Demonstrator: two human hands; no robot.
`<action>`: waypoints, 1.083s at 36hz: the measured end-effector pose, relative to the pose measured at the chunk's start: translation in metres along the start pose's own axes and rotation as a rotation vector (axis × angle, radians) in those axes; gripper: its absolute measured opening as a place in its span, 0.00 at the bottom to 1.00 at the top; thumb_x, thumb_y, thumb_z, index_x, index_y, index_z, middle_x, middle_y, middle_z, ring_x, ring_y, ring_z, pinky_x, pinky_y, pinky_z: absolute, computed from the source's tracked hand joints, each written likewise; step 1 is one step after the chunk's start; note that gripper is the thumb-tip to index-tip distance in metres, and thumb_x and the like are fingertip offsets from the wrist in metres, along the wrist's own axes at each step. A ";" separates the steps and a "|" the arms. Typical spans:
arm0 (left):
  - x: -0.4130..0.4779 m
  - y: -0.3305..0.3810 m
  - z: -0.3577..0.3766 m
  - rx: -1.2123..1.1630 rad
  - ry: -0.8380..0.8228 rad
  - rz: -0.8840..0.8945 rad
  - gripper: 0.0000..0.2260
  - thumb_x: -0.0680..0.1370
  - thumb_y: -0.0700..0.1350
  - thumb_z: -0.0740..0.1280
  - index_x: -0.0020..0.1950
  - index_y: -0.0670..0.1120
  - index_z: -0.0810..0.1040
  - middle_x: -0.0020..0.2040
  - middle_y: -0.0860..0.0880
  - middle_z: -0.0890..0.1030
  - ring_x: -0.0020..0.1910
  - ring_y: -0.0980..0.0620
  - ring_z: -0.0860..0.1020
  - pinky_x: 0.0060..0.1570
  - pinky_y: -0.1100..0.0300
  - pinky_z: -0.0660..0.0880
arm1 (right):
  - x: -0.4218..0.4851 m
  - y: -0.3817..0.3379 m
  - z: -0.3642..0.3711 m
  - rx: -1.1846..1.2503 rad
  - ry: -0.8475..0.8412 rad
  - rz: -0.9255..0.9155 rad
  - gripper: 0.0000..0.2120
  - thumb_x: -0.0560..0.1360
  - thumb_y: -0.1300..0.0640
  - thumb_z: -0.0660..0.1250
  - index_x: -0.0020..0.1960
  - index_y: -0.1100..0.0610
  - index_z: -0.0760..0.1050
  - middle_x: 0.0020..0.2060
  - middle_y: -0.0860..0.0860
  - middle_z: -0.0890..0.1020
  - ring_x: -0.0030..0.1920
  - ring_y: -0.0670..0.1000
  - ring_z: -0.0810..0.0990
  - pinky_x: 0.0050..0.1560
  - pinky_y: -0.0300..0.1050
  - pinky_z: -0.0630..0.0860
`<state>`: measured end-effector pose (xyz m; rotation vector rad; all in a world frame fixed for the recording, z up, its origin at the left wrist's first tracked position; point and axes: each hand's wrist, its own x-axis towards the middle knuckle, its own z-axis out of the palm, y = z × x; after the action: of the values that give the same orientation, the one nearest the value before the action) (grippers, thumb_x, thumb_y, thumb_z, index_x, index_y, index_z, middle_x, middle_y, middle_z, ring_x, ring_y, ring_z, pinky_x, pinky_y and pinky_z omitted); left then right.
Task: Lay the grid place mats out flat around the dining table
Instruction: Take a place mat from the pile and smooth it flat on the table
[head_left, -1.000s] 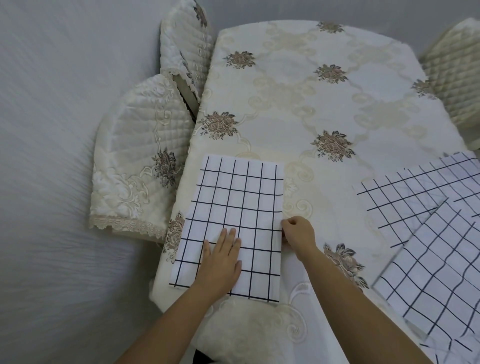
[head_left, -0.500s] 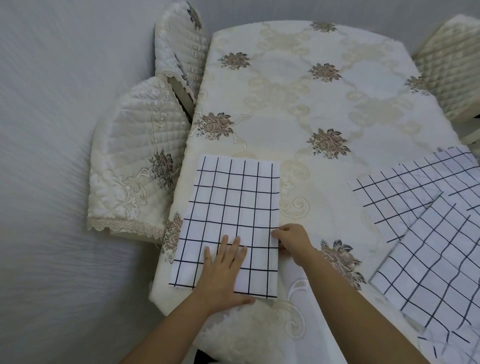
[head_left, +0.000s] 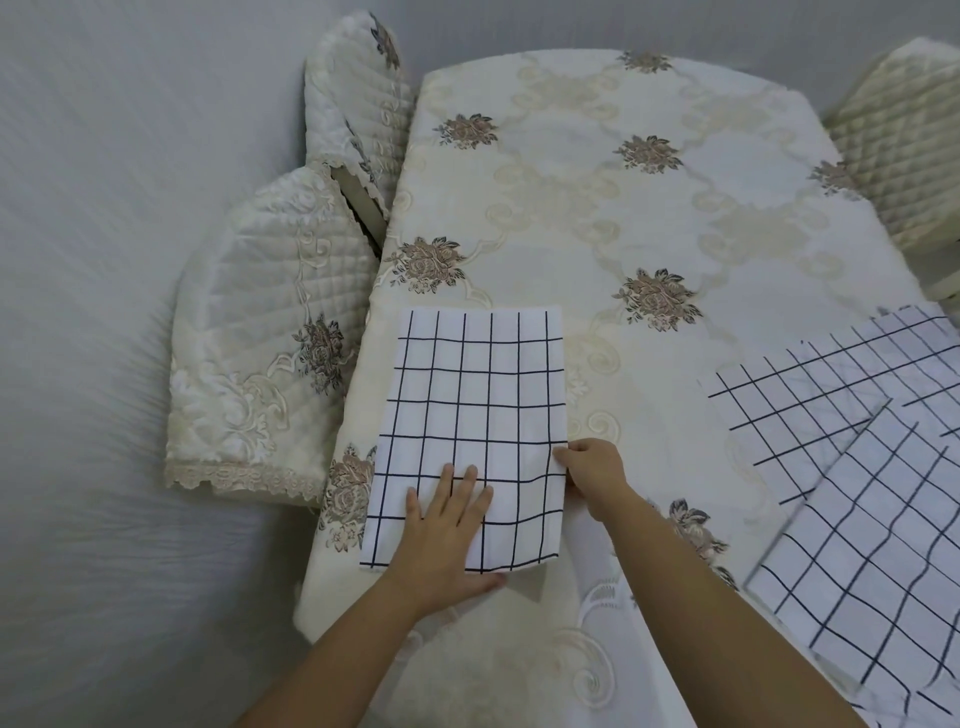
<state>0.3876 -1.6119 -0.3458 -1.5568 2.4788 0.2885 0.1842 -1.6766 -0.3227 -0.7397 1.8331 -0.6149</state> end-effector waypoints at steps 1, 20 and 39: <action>0.002 -0.001 -0.001 0.001 -0.007 -0.005 0.43 0.64 0.75 0.51 0.68 0.47 0.66 0.70 0.45 0.67 0.68 0.42 0.62 0.52 0.38 0.73 | 0.002 -0.001 0.000 0.001 0.003 0.004 0.16 0.72 0.66 0.62 0.29 0.57 0.62 0.28 0.54 0.65 0.29 0.50 0.62 0.31 0.40 0.59; 0.017 -0.011 -0.008 -0.007 -0.113 0.004 0.43 0.64 0.75 0.50 0.68 0.47 0.65 0.69 0.42 0.71 0.66 0.38 0.71 0.50 0.37 0.73 | 0.006 -0.007 0.003 -0.079 0.082 -0.077 0.08 0.76 0.56 0.62 0.39 0.57 0.71 0.32 0.48 0.72 0.35 0.49 0.70 0.34 0.40 0.66; 0.018 -0.006 -0.014 -0.015 -0.088 0.061 0.45 0.64 0.75 0.50 0.70 0.46 0.64 0.73 0.40 0.61 0.74 0.43 0.48 0.59 0.36 0.62 | -0.036 0.022 -0.013 -0.488 0.170 -0.121 0.07 0.75 0.54 0.63 0.44 0.57 0.70 0.38 0.51 0.76 0.39 0.52 0.74 0.37 0.43 0.68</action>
<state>0.3846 -1.6341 -0.3379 -1.4432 2.4655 0.3778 0.1778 -1.6338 -0.3114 -1.1549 2.1376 -0.3101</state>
